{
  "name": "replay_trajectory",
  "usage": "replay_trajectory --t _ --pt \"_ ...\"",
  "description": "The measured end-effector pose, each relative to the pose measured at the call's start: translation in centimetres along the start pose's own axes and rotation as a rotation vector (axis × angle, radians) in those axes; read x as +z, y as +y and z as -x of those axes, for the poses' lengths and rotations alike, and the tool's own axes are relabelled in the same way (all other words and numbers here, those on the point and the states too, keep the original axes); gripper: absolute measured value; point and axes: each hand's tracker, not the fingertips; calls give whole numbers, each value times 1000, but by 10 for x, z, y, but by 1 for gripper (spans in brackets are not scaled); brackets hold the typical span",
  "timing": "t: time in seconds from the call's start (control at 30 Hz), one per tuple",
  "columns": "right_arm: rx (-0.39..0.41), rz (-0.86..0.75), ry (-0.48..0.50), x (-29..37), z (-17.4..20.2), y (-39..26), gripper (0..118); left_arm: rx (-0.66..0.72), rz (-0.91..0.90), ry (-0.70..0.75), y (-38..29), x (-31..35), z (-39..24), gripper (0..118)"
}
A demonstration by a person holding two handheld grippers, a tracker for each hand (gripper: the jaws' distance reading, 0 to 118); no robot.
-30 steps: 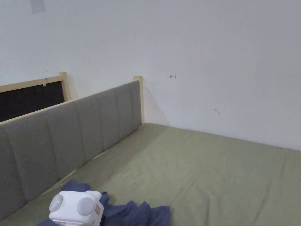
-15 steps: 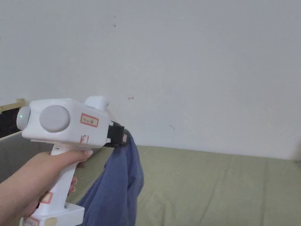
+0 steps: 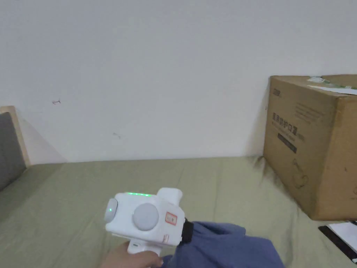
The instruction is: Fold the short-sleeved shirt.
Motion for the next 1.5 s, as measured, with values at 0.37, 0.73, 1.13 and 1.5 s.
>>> replay_trajectory --t 0.37,0.73,1.13,1.5 --pt "-18 96 -26 -16 -16 -24 0 178 130 48 -78 -83 44 116" --pt "89 -175 9 1 18 -15 0 188 -511 202 -144 142 26 22" --pt "118 -342 -66 14 39 -20 0 57 -792 449 -230 193 -15 0" --pt "157 -205 17 -12 43 -21 0 401 45 131 -55 97 145 0"
